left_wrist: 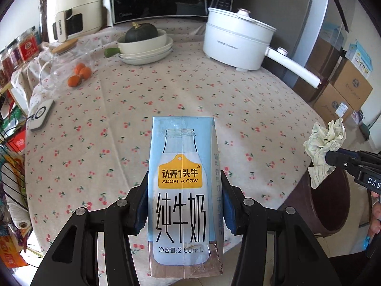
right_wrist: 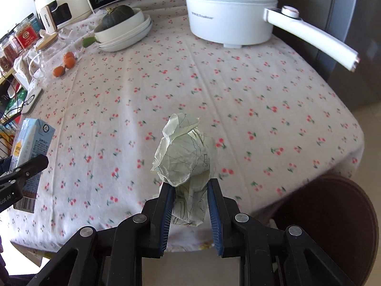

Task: Collect trash
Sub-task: 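Carry the milk carton and tissue over the brown bin, then open the left tool to drop the milk carton while the right tool drops the tissue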

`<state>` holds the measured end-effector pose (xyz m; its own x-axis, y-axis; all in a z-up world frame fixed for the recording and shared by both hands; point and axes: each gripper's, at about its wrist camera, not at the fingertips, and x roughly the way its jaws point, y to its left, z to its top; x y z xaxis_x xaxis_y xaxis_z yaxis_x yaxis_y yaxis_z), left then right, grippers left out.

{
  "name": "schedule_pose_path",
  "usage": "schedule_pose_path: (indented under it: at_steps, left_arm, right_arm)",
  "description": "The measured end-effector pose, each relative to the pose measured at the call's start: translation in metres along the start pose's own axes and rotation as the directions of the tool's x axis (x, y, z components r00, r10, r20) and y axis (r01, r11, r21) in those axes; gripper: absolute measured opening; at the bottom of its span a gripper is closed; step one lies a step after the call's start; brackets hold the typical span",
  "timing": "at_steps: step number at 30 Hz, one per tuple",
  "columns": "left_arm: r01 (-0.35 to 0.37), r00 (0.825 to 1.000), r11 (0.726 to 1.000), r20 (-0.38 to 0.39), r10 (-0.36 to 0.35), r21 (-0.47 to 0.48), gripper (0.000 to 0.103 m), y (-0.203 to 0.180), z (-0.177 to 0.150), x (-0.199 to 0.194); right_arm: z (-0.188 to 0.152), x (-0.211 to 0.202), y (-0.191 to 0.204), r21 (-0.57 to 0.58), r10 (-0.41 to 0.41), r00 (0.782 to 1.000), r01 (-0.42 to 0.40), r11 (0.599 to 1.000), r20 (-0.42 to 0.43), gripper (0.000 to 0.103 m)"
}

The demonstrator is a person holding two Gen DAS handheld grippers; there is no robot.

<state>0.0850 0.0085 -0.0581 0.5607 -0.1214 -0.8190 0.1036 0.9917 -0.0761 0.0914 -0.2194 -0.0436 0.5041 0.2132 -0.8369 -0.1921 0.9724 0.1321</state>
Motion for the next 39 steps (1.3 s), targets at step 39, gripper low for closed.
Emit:
schedule_pose_path:
  at_steps: [39]
  left_arm:
    - [0.323,0.945,0.870,-0.167,-0.280,0.373,0.093,-0.281,-0.049,0.062]
  right_arm:
    - [-0.138,-0.061,-0.223,0.353,-0.098,0.990,0.129,0.927,-0.106,0.030]
